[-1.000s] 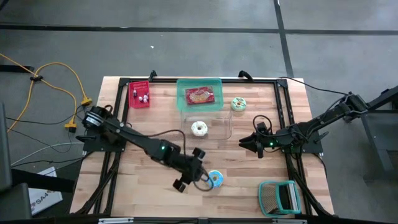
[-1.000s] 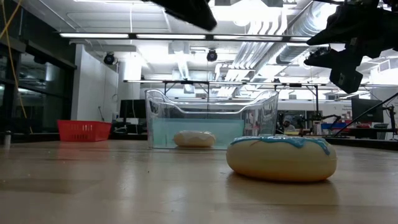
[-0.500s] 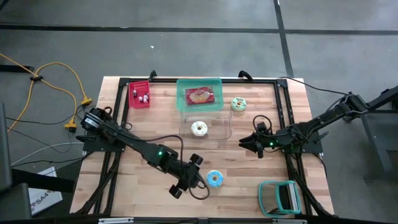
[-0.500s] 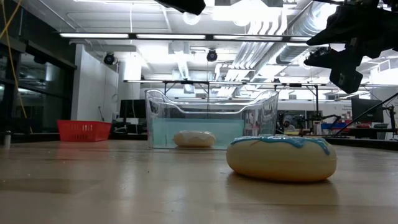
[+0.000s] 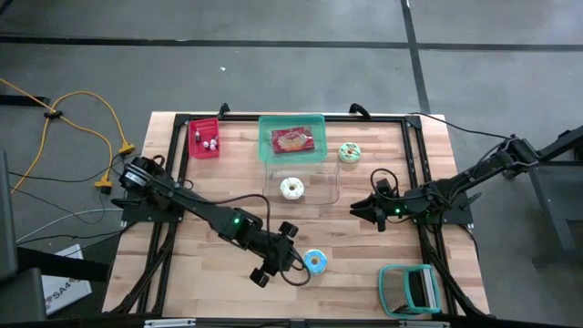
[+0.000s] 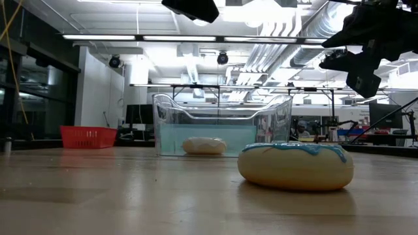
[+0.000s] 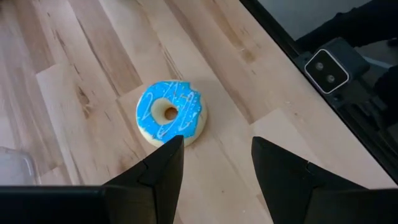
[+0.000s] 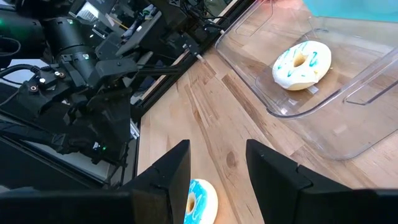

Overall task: Pick & Place Food Item
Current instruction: Put the blue donut into the transparent bin

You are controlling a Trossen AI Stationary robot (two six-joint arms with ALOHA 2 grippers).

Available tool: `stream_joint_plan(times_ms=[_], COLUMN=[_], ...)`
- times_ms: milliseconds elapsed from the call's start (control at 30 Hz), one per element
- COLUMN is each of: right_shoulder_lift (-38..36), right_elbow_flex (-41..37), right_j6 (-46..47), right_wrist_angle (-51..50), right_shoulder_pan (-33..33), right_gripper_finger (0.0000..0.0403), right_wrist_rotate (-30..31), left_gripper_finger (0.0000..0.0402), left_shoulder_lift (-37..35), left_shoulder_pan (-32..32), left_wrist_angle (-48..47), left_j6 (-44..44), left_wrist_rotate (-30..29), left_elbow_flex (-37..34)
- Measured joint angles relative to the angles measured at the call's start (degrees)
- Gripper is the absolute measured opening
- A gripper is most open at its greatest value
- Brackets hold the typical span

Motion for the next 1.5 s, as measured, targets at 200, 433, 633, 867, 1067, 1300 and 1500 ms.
stream_joint_plan(times_ms=[200,433,633,867,1067,1300,1500], right_shoulder_lift=[0.0,0.0,0.01,0.01,0.02,0.01,0.02], right_elbow_flex=[0.0,0.0,0.0,0.0,0.0,0.0,-0.02], right_j6=[0.0,-0.01,-0.01,-0.01,0.01,-0.01,-0.01], right_wrist_angle=[-0.01,-0.02,-0.11,-0.12,-0.39,-0.74,-1.35], right_shoulder_pan=[-0.01,0.0,0.0,0.01,-0.01,0.01,0.01], right_gripper_finger=[0.0144,0.0144,0.0144,0.0144,0.0144,0.0144,0.0144], right_wrist_rotate=[0.0,0.0,-0.01,-0.02,0.0,-0.02,-0.02], left_gripper_finger=[0.0181,0.0181,0.0181,0.0181,0.0181,0.0181,0.0181], left_shoulder_lift=[0.0,0.81,2.2,4.51,9.96,15.86,17.63], left_shoulder_pan=[0.17,0.22,1.44,2.56,2.73,2.45,2.34], left_wrist_angle=[-0.24,-0.21,0.47,-2.33,-9.15,-14.79,-14.02], left_j6=[-0.21,-2.47,-5.76,-5.16,-2.53,1.13,1.43], left_wrist_rotate=[-0.02,0.75,3.78,3.83,4.48,4.76,4.74], left_elbow_flex=[0.0,0.0,0.12,4.14,13.17,19.55,19.72])
